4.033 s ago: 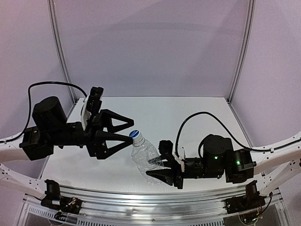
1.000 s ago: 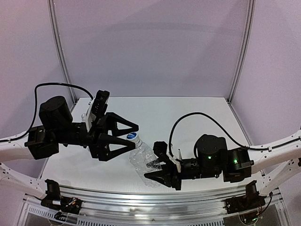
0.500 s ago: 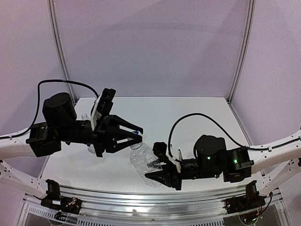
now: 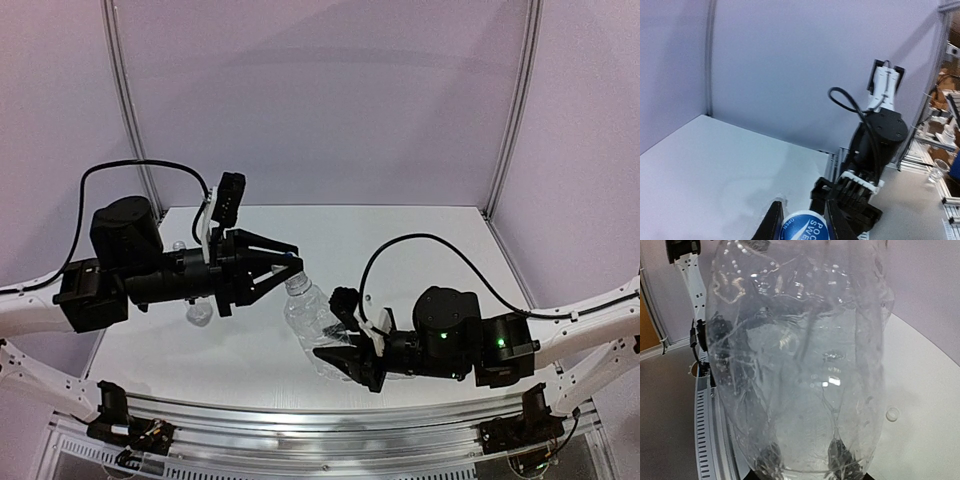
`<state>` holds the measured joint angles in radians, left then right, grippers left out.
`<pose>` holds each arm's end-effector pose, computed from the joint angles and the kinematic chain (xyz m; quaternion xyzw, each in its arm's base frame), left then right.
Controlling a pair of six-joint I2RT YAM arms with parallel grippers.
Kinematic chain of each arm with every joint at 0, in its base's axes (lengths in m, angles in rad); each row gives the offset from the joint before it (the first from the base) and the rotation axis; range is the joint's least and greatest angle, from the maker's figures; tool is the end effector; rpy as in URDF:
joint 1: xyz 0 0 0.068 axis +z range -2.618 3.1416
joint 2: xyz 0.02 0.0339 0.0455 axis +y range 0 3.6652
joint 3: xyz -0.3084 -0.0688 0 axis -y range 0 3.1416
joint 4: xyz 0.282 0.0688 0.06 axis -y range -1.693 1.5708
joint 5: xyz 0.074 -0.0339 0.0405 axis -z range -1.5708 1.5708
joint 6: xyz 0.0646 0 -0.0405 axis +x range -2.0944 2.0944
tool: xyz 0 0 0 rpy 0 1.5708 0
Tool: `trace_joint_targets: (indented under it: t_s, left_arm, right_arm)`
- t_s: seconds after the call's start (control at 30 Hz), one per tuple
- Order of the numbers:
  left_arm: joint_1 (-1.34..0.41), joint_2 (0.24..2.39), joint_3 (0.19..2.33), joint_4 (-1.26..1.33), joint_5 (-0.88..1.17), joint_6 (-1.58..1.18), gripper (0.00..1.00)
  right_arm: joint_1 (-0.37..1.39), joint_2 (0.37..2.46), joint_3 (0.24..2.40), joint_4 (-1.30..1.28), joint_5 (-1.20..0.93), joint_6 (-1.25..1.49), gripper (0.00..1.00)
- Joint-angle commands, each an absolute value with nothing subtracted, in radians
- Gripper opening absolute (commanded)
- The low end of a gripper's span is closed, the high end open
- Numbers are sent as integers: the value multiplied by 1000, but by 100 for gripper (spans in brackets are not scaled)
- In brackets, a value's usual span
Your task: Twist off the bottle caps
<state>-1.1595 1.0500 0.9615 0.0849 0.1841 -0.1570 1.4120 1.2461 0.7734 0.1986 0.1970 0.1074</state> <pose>0.1052 -0.2708 0.4154 0.3959 0.5874 -0.4815 0.5162 0.0650 0.3261 0.2936 -0.4343 0.6664 0.3570 0.4897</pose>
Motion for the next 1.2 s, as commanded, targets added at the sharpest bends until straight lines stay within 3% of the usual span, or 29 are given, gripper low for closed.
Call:
trace_joint_targets:
  t_s: [0.0, 0.17, 0.33, 0.6, 0.87, 1.17]
  left_arm:
    - [-1164, 998, 948, 9, -153, -203, 12]
    - [-1119, 999, 953, -78, -377, -243, 15]
    - [-1008, 1050, 949, -90, -325, -325, 15]
    - [-973, 1219, 968, -25, -420, -335, 13]
    - [-918, 1502, 1060, 18, -332, -404, 13]
    - [-799, 1807, 1230, -55, -49, -521, 13]
  right_arm:
    - [1407, 1263, 806, 193, 386, 127, 36]
    - [1406, 1297, 840, 145, 603, 158, 36]
    - [1406, 1284, 846, 113, 706, 190, 36]
    - [1396, 1242, 826, 101, 722, 201, 38]
    - [1394, 1214, 815, 91, 726, 200, 38]
    - [1385, 1193, 806, 85, 720, 201, 38]
